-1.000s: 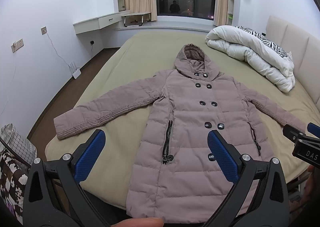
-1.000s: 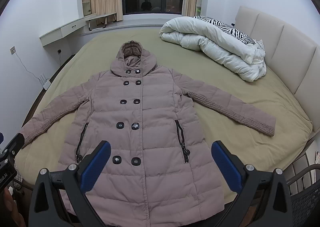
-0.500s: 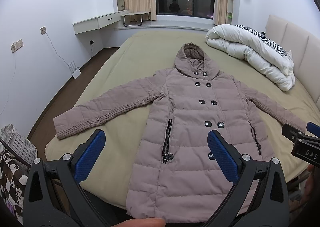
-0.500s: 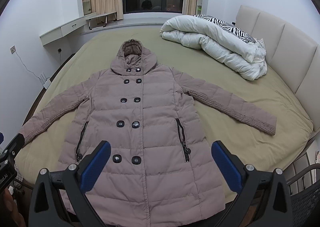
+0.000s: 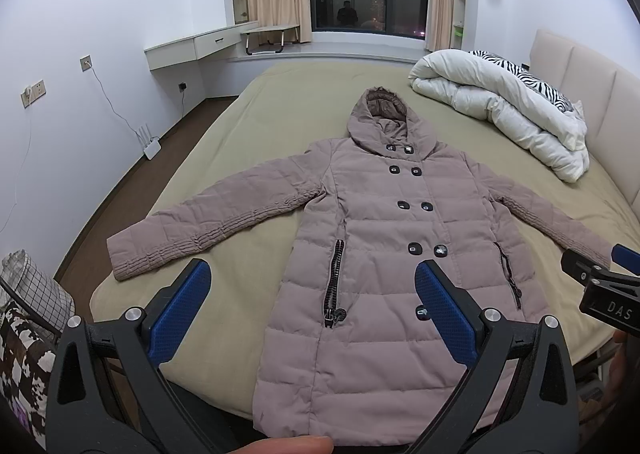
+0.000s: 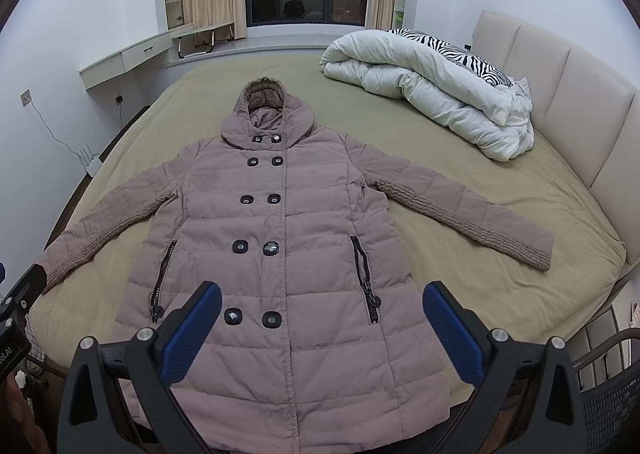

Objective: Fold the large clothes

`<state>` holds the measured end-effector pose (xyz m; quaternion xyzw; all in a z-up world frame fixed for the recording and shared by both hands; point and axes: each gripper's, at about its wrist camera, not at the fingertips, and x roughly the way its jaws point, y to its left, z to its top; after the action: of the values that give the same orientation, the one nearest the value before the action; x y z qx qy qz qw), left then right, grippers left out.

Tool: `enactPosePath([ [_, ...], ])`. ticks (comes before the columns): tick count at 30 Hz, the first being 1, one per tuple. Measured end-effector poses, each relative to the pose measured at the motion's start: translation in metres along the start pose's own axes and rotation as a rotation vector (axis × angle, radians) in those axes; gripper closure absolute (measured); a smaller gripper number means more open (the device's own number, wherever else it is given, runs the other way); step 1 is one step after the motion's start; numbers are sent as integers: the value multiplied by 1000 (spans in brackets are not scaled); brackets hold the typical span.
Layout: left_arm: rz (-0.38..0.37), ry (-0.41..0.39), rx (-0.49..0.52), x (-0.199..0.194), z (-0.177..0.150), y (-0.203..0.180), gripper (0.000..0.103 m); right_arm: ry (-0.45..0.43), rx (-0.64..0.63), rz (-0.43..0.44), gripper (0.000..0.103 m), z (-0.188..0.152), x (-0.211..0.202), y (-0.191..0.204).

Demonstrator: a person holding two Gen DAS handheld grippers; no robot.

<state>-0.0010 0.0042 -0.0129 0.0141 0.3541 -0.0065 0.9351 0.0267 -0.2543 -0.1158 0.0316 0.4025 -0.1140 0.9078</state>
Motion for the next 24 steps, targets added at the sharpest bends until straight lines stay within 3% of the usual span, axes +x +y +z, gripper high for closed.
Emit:
enactPosePath([
  [24, -1, 1, 0, 0, 0, 0, 0, 5, -5, -2, 0, -2, 3, 2],
])
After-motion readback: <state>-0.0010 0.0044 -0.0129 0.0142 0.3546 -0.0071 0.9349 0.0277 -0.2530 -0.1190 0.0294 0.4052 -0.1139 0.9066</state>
